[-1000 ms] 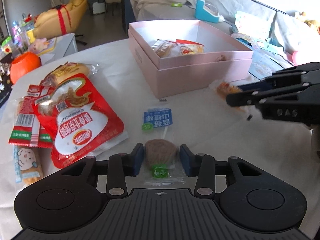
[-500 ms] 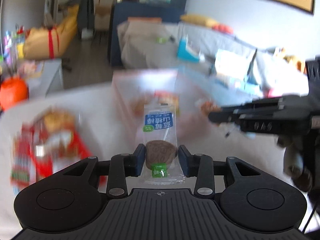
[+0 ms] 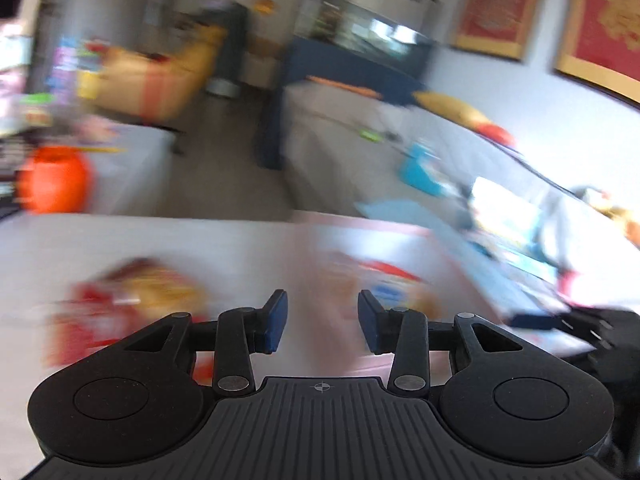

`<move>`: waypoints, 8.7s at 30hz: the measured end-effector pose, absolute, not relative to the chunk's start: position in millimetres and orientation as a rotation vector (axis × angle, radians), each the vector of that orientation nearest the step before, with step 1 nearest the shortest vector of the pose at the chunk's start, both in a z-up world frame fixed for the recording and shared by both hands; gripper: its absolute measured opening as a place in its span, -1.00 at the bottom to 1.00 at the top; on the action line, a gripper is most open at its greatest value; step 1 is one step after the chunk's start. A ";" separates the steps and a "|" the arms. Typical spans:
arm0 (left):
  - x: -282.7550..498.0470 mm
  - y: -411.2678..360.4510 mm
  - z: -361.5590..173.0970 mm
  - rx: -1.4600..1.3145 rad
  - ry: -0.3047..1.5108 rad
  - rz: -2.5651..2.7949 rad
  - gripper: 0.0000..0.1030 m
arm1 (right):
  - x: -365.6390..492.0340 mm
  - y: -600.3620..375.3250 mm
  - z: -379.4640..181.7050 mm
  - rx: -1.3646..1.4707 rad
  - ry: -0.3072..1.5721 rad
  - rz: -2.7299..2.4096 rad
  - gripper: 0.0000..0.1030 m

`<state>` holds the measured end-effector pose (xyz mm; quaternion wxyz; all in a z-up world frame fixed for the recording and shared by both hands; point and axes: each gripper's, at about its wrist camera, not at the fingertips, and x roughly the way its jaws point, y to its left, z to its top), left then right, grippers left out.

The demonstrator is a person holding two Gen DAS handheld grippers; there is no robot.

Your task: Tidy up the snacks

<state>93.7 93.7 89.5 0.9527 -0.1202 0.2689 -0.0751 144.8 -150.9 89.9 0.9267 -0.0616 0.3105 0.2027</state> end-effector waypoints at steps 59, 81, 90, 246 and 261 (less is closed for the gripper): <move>88.9 166.1 67.1 -0.252 0.628 0.123 -0.20 | 97.7 -141.6 9.1 -0.042 0.805 0.495 0.76; 213.7 147.1 57.7 -0.370 0.807 0.168 0.03 | 84.7 -127.9 1.9 -0.134 0.743 0.482 0.93; 210.9 181.2 81.1 -0.057 0.745 -0.094 0.04 | 83.4 -128.2 1.6 -0.133 0.743 0.478 0.93; 217.0 279.1 29.9 -0.094 0.858 0.164 -0.17 | 84.9 -122.7 2.0 -0.166 0.754 0.475 1.00; 218.3 270.9 24.9 -0.077 0.849 0.144 -0.14 | 85.1 -122.6 2.0 -0.165 0.754 0.476 1.00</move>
